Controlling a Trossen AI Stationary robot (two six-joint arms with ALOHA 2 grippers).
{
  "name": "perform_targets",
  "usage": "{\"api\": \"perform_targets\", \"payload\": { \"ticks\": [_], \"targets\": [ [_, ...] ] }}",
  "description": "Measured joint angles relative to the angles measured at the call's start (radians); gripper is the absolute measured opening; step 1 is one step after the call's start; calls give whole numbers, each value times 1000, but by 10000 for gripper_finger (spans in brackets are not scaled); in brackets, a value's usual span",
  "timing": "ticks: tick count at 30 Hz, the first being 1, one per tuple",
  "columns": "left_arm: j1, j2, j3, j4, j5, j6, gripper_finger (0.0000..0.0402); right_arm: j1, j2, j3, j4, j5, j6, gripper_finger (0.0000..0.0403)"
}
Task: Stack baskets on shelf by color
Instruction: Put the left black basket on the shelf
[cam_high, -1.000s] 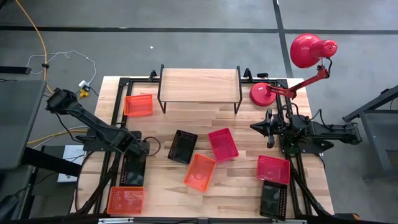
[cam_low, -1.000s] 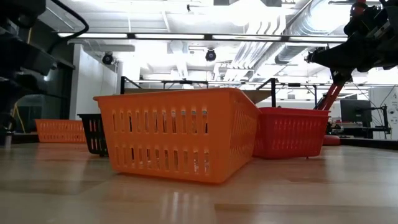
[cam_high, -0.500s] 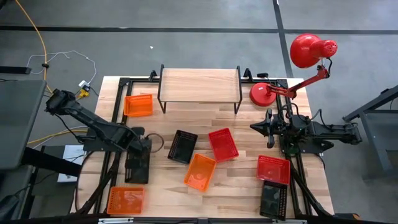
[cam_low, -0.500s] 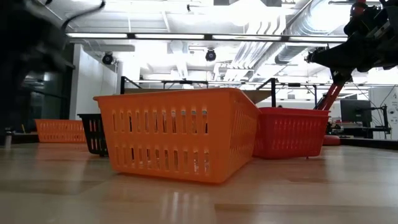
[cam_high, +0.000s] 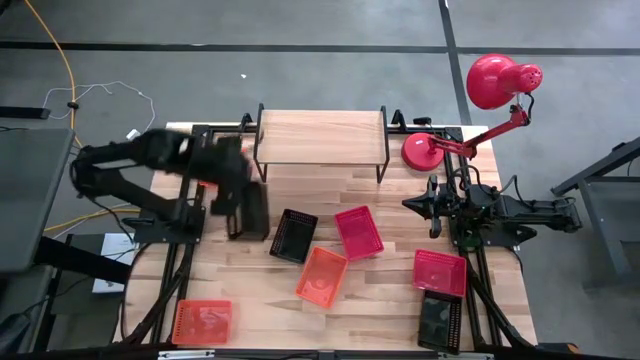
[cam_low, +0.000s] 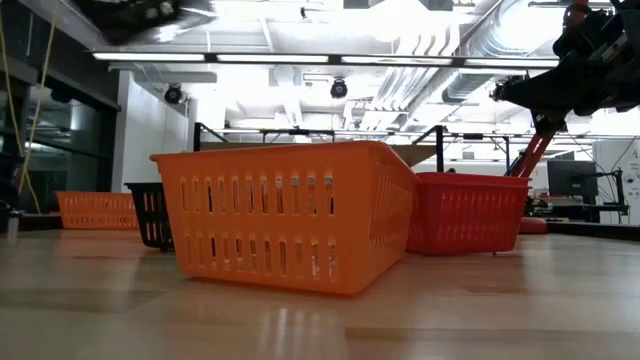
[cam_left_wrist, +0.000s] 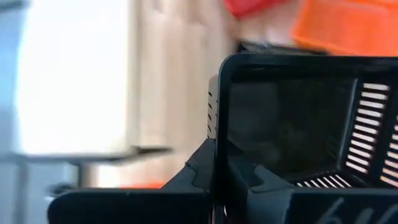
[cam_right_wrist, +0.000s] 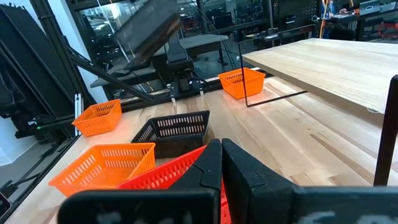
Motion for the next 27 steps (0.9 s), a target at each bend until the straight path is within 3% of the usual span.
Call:
{"api": "perform_targets", "payload": {
  "ticks": [6, 13, 19, 27],
  "targets": [
    [236, 267, 306, -29, -12, 300, 0, 0, 0, 0, 0, 0, 0, 0],
    [433, 550, 547, -43, 31, 413, 0, 0, 0, 0, 0, 0, 0, 0],
    [537, 661, 602, -103, 16, 460, 0, 0, 0, 0, 0, 0, 0, 0],
    [577, 736, 602, -148, -12, 466, 0, 0, 0, 0, 0, 0, 0, 0]
  ]
}}
